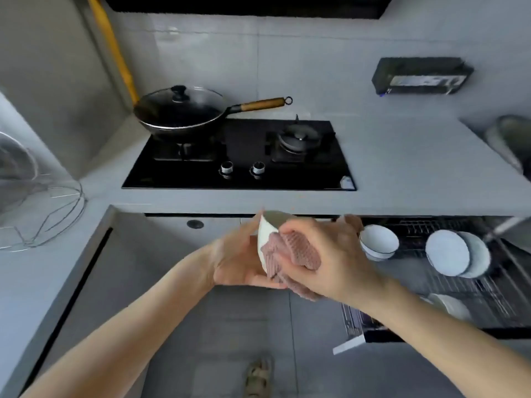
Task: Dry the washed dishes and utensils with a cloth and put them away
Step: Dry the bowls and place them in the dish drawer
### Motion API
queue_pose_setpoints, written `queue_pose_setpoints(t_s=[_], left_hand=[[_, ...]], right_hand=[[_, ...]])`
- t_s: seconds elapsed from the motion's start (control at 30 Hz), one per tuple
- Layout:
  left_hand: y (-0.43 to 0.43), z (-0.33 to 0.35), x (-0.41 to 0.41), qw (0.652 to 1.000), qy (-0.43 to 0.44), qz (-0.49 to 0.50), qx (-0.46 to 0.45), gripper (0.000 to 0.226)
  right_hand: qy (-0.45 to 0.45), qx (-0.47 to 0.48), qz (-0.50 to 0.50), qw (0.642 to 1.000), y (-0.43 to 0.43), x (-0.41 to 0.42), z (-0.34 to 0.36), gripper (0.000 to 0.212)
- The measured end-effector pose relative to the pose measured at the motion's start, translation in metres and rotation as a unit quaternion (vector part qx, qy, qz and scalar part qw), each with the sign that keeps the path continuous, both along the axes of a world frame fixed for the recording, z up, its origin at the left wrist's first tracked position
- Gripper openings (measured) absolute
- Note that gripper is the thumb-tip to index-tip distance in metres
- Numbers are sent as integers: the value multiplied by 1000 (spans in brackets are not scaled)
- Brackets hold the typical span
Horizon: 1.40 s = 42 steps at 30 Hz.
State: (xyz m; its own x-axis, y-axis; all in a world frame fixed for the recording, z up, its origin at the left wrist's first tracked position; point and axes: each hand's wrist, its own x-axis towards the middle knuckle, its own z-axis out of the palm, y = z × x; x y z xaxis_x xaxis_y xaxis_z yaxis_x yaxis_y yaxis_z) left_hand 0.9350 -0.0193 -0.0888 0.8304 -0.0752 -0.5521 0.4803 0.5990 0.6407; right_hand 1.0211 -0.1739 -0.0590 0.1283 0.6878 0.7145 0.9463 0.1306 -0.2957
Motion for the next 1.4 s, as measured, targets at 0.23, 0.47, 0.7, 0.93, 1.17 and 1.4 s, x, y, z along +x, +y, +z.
queue_pose_setpoints(t_s=[0.23,0.47,0.7,0.93,1.17,1.4], left_hand=[[-21,-12,104,992,0,2,129,28],[-23,-32,201,958,-52,-91,265,43],[-39,-49,275,935,-90,-176,295,57],[-92,-79,338,963,-29,-65,258,67],[-181,-95,378,965,3,78,252,55],[-234,-94,374,945,89,199,245,52]], right_hand=[[6,-189,53,980,-52,69,-32,42],[184,-201,-34,961,-58,148,-47,24],[-195,-210,-114,951,-62,239,-74,23],[-196,-193,-105,956,-112,324,-101,19],[-13,-476,117,871,-172,401,-121,72],[-7,-482,210,851,-199,412,-126,80]])
